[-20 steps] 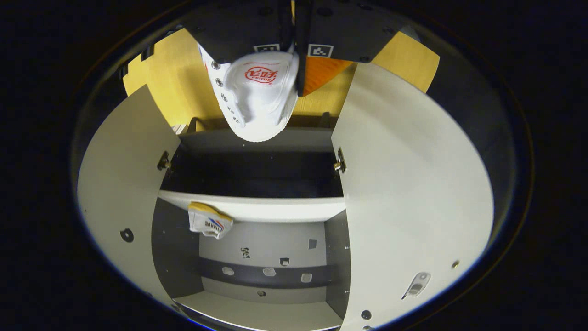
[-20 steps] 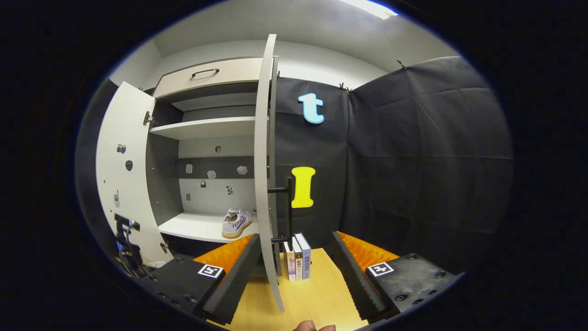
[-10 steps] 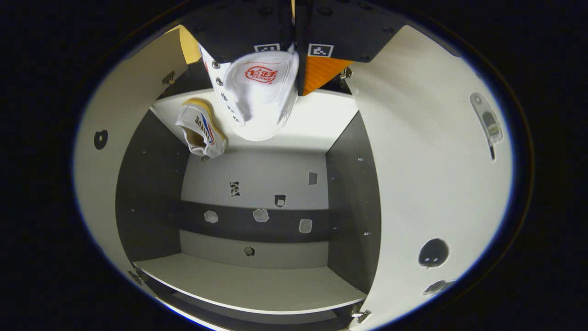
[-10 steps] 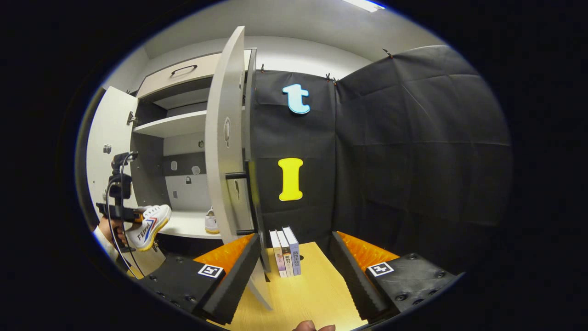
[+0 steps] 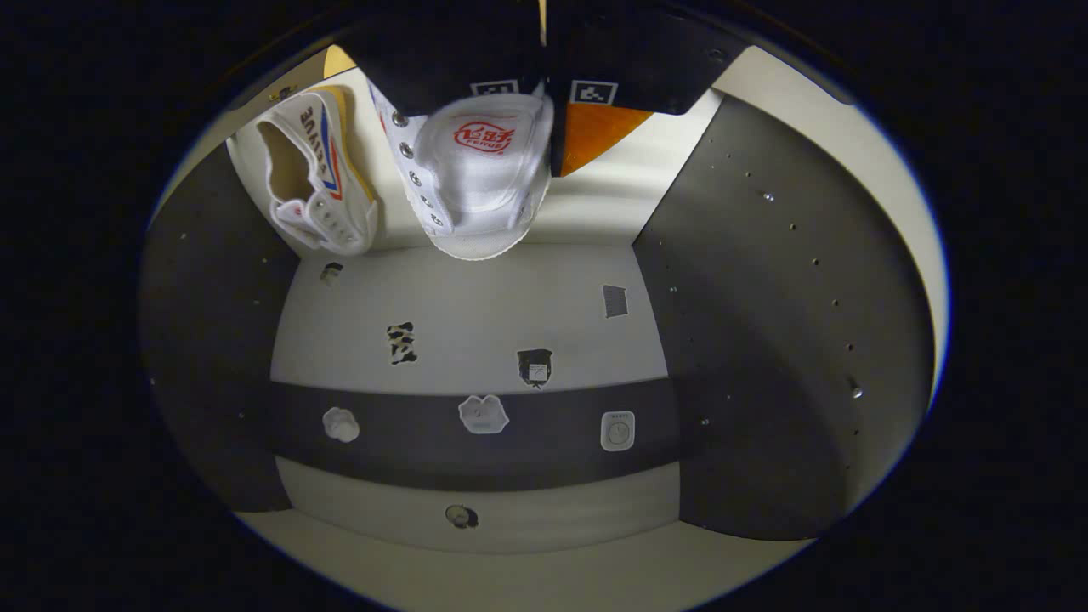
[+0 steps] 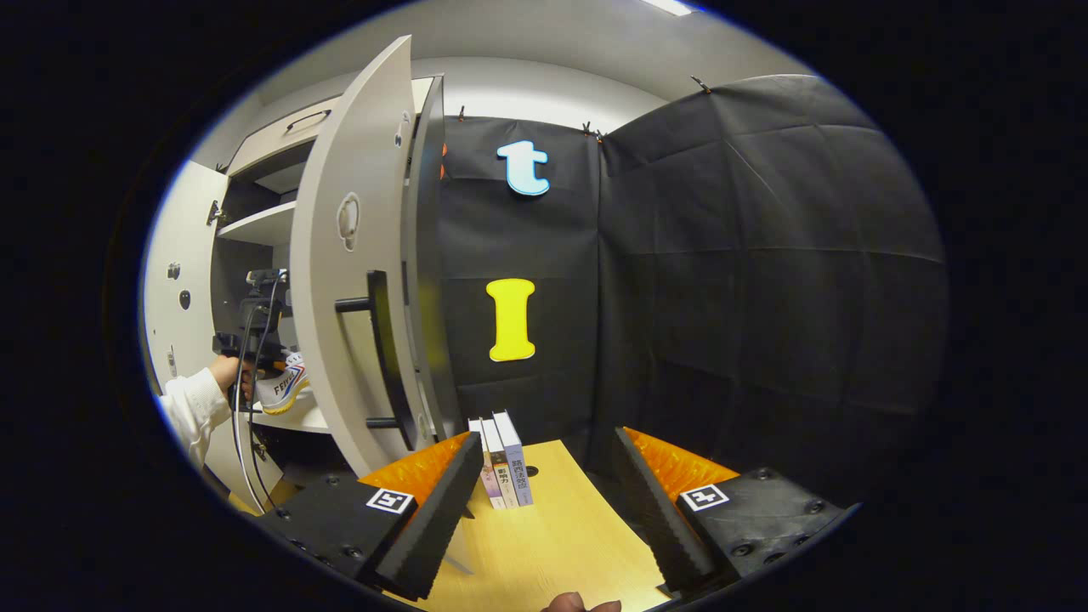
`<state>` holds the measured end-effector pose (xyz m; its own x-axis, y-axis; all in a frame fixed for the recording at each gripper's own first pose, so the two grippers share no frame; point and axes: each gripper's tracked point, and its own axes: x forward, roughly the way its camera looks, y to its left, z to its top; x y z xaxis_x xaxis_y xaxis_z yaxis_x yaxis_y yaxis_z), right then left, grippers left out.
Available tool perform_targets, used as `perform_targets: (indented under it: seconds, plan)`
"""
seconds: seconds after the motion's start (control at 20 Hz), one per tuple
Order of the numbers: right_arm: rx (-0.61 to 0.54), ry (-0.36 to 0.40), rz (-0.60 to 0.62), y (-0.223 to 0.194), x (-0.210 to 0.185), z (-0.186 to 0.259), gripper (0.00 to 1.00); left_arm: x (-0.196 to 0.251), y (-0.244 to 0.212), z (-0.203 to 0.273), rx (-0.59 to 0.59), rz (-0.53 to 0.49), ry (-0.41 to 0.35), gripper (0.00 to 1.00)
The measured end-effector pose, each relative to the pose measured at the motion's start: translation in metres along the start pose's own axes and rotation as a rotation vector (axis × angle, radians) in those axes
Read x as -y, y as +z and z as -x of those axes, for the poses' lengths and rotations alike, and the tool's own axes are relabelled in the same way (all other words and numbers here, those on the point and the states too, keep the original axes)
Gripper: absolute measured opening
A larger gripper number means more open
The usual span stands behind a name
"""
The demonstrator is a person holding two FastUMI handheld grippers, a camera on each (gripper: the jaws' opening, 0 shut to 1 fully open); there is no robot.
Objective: Grab one shoe with the right hand and put it into the shoe cabinet, grab the other shoe with the left hand and put it into the shoe cabinet; then close the right door with the right hand and the left door with the left hand.
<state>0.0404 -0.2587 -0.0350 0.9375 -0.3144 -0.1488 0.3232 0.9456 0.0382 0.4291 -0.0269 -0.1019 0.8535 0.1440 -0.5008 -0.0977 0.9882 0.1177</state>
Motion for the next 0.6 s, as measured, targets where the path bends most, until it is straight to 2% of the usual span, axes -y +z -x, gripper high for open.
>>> perform_targets:
  seconds: [0.15, 0.45, 0.6]
  plan:
    - [-0.001, -0.040, 0.012, 0.001, 0.019, -0.003, 0.98, -0.002, 0.000, -0.040, -0.036, -0.076, 0.051, 0.08]
    - [-0.010, -0.081, 0.004, 0.000, 0.038, -0.006, 0.98, -0.005, -0.014, -0.074, -0.089, -0.068, 0.083, 0.08]
    - [-0.010, -0.086, 0.006, -0.001, 0.041, -0.007, 0.98, -0.003, -0.018, -0.076, -0.100, -0.070, 0.072, 0.12]
